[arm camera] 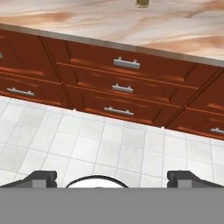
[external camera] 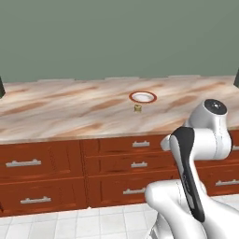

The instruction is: Pick the candle and candle from the dining table and place them in the open cabinet. Close the cabinet after placing the objects.

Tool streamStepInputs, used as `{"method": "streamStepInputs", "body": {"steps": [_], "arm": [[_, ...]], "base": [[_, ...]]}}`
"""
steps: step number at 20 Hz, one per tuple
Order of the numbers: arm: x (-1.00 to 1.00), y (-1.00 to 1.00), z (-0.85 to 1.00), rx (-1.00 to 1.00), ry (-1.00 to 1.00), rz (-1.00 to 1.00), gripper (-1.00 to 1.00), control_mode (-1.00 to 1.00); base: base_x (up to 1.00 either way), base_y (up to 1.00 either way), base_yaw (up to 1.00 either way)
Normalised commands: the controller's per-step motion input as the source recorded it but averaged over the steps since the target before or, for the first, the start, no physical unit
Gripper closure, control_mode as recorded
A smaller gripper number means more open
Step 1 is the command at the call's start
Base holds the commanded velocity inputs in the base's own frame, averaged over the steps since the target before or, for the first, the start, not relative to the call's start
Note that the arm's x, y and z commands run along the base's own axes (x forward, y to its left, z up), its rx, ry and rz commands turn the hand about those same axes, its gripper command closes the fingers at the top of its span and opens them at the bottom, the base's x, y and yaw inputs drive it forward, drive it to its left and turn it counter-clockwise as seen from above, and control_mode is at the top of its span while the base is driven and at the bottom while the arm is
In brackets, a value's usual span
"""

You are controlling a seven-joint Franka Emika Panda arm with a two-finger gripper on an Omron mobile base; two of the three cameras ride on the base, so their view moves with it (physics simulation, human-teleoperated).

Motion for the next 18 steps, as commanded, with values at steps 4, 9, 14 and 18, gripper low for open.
{"method": "streamStepInputs", "body": {"steps": [4, 9, 14, 18], "arm": [[0.00, 0.00, 0.00, 0.00, 0.00, 0.00, -1.00, 1.00], [0.00, 0.00, 0.00, 0.00, 0.00, 0.00, -1.00, 1.00], [0.00, 0.00, 0.00, 0.00, 0.00, 0.00, -1.00, 1.00], [0.00, 0.00, 0.00, 0.00, 0.00, 0.00, -1.00, 1.00]], "base": [[0.50, 0.00, 0.00], [0.57, 0.00, 0.00], [0.39, 0.00, 0.00], [0.40, 0.00, 0.00]]}}
